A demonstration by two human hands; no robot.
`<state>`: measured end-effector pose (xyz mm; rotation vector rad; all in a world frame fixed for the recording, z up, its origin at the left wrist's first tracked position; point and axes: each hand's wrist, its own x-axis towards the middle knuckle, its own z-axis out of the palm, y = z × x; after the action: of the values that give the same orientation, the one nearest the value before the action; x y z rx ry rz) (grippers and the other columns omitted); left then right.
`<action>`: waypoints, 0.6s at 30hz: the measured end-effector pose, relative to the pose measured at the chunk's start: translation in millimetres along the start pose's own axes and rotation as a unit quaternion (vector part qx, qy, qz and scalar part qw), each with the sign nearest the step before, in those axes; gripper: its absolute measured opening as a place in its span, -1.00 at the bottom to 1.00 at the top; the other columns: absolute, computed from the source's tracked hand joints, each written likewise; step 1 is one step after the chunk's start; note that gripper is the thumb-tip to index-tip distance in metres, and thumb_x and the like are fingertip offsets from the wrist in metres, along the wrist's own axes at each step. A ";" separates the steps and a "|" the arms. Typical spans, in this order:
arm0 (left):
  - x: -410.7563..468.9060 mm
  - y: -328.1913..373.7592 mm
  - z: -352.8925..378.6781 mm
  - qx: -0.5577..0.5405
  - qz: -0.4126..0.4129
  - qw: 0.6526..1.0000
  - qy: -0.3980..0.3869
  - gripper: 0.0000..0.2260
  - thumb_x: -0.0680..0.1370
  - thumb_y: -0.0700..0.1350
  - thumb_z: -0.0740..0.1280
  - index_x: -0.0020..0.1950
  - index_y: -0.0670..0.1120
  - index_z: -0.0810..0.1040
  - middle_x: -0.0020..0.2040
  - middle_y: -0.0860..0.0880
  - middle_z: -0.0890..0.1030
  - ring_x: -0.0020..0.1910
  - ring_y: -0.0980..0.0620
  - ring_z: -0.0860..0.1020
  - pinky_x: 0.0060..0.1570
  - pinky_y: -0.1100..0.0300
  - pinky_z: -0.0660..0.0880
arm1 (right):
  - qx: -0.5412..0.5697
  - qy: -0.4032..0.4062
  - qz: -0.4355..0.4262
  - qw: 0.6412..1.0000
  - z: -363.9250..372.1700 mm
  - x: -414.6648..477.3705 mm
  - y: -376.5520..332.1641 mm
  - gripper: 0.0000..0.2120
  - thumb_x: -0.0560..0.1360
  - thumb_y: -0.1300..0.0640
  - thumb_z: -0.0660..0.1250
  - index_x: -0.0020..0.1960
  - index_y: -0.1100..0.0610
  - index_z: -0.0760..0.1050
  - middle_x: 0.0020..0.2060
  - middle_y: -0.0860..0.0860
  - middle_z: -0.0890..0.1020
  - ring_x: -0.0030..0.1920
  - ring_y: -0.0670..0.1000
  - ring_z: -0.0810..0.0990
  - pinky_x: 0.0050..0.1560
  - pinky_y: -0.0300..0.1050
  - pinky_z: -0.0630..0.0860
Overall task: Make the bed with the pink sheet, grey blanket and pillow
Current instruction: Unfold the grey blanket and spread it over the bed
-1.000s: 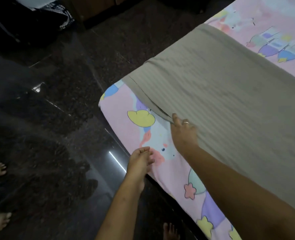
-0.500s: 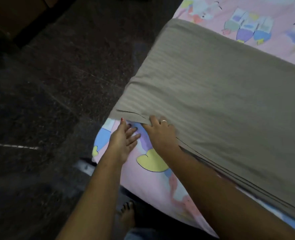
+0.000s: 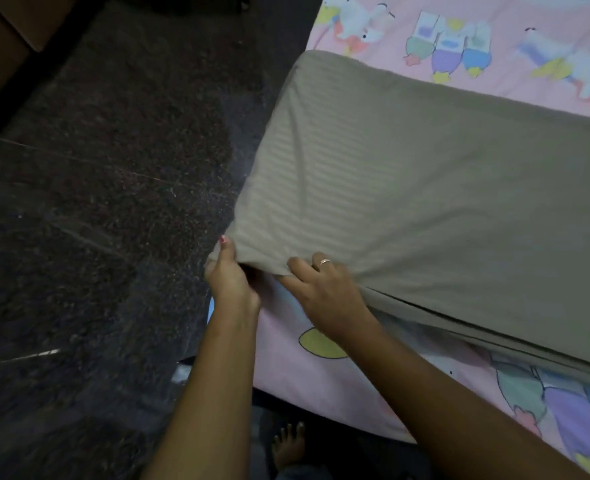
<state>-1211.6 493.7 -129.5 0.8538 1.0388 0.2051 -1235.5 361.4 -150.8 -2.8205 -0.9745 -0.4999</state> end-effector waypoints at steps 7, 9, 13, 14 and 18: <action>-28.8 -10.7 -81.1 0.046 0.044 0.993 0.097 -0.70 0.59 -0.14 0.26 0.26 -0.28 0.49 0.18 -0.21 0.56 0.16 -0.17 0.55 0.19 -0.08 0.49 | 0.043 -0.043 -0.010 0.998 -23.6 -43.5 -72.4 -0.83 0.40 0.08 0.16 -0.11 -0.04 0.51 -0.13 -0.08 0.62 -0.30 0.05 0.54 -0.38 -0.18 0.34; -30.1 -8.2 -94.2 0.066 0.061 0.990 0.108 -0.70 0.59 -0.14 0.26 0.26 -0.28 0.48 0.15 -0.21 0.57 0.12 -0.16 0.56 0.13 -0.05 0.52 | 0.047 -0.067 -0.008 0.997 -22.8 -47.7 -85.6 -0.80 0.42 0.07 0.15 -0.13 -0.06 0.55 -0.06 -0.09 0.63 -0.26 0.04 0.55 -0.34 -0.19 0.36; -20.0 -12.2 -117.2 0.121 0.065 0.981 0.139 -0.70 0.60 -0.16 0.25 0.27 -0.31 0.46 0.16 -0.24 0.55 0.03 -0.12 0.54 -0.13 0.12 0.54 | 0.052 -0.155 -0.023 0.986 -15.1 -54.3 -95.6 -0.66 0.40 0.06 0.06 -0.06 -0.17 0.59 -0.01 -0.15 0.63 -0.23 -0.01 0.56 -0.34 -0.23 0.34; -15.1 -17.9 -124.0 0.141 0.062 0.976 0.155 -0.70 0.60 -0.19 0.25 0.28 -0.32 0.45 0.21 -0.25 0.53 0.07 -0.13 0.53 -0.07 0.10 0.54 | 0.049 -0.180 -0.027 0.982 -14.0 -60.1 -96.0 -0.60 0.38 0.05 0.03 -0.03 -0.22 0.59 0.02 -0.17 0.62 -0.23 -0.04 0.56 -0.34 -0.25 0.36; -7.5 -21.3 -129.4 0.271 0.071 0.933 0.227 -0.56 0.51 -0.18 0.34 0.36 -0.27 0.40 0.32 -0.25 0.45 0.24 -0.18 0.48 0.24 0.00 0.44 | 0.071 -0.180 -0.056 0.980 -15.2 -82.1 -89.9 -0.47 0.50 0.11 0.03 0.39 -0.32 0.27 0.25 -0.05 0.53 -0.12 0.03 0.55 -0.22 -0.14 0.47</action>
<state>-1326.8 543.1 -168.8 1.4278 1.5020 0.2488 -1355.8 381.3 -164.6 -2.7884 -1.1813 0.0764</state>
